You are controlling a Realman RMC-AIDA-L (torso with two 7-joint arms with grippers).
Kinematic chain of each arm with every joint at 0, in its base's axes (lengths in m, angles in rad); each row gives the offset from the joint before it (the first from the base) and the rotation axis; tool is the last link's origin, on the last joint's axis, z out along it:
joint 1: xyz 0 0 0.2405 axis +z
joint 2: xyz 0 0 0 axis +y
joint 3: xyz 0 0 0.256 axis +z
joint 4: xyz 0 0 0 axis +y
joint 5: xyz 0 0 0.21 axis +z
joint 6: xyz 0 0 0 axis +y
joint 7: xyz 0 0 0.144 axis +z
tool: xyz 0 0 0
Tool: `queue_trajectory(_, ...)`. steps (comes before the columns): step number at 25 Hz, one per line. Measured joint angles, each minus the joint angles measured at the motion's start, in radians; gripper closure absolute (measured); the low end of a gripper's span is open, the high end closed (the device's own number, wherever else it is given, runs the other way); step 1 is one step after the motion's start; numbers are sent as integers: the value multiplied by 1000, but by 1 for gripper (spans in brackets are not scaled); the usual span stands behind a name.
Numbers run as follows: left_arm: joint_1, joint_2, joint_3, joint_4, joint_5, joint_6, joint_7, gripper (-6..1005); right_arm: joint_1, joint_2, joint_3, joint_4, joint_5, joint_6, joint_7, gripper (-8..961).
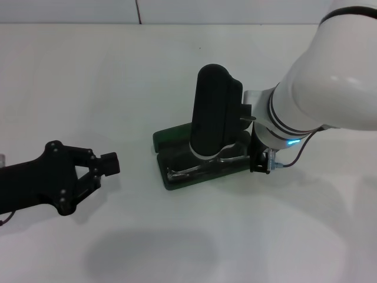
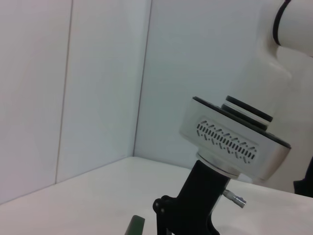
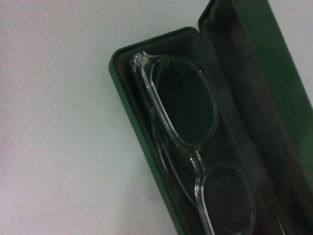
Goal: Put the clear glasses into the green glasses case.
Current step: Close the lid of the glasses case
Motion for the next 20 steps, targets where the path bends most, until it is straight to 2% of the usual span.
queue_trajectory(20, 2, -1, 0, -6, 0, 0, 0, 934, -2, 0, -5, 35, 11, 64, -27, 953)
